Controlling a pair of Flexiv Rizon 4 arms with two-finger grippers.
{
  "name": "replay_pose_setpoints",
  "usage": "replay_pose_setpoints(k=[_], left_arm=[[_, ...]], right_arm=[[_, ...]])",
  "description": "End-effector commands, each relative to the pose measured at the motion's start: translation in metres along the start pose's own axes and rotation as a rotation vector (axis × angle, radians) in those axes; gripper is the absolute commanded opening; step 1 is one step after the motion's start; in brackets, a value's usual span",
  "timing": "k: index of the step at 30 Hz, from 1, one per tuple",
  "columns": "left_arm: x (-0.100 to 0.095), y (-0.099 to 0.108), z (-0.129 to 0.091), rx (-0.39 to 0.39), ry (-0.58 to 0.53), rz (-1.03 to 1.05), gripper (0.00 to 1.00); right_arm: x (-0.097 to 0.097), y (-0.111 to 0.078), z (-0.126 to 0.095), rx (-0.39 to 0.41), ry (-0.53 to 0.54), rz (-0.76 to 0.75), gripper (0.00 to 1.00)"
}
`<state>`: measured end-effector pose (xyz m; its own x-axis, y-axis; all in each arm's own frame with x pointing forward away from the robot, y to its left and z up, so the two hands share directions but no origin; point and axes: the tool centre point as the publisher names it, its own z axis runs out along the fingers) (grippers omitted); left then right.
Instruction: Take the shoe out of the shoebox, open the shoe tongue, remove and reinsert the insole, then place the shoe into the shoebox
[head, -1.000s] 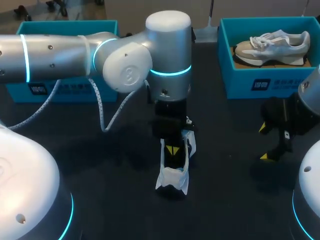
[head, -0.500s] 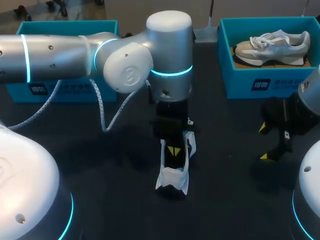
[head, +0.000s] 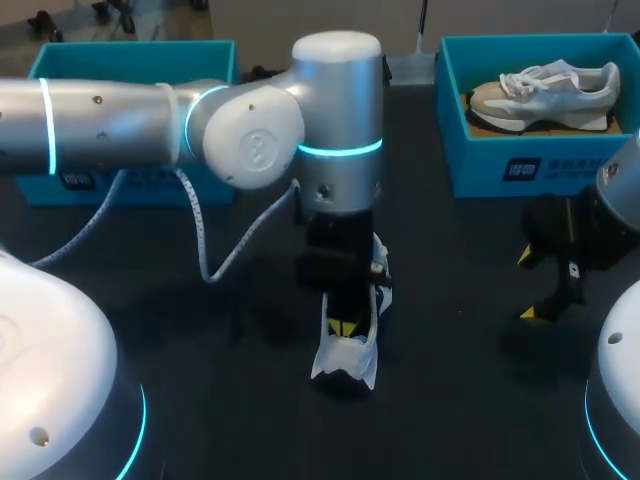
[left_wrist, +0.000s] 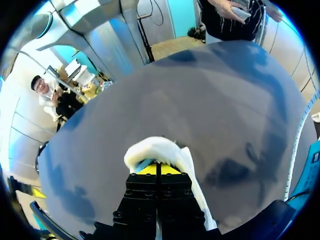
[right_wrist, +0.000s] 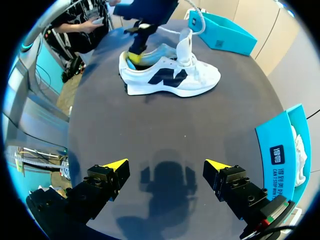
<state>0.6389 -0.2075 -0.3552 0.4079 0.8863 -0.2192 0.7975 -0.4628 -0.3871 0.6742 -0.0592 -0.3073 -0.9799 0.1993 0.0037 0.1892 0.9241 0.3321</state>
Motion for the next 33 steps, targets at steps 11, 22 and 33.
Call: replay_pose_setpoints(k=[11, 22, 33], left_arm=[[0.010, 0.001, 0.079, -0.014, 0.107, -0.028, 0.00], [0.043, 0.067, 0.040, -0.358, 0.238, -0.168, 0.00], [0.013, 0.049, 0.005, -0.243, 0.080, -0.161, 0.00]], right_arm=[[0.001, 0.000, 0.001, 0.003, -0.003, 0.000, 1.00], [0.001, 0.000, 0.001, 0.003, -0.003, 0.000, 1.00], [0.001, 0.000, 0.001, 0.003, -0.003, 0.000, 1.00]])
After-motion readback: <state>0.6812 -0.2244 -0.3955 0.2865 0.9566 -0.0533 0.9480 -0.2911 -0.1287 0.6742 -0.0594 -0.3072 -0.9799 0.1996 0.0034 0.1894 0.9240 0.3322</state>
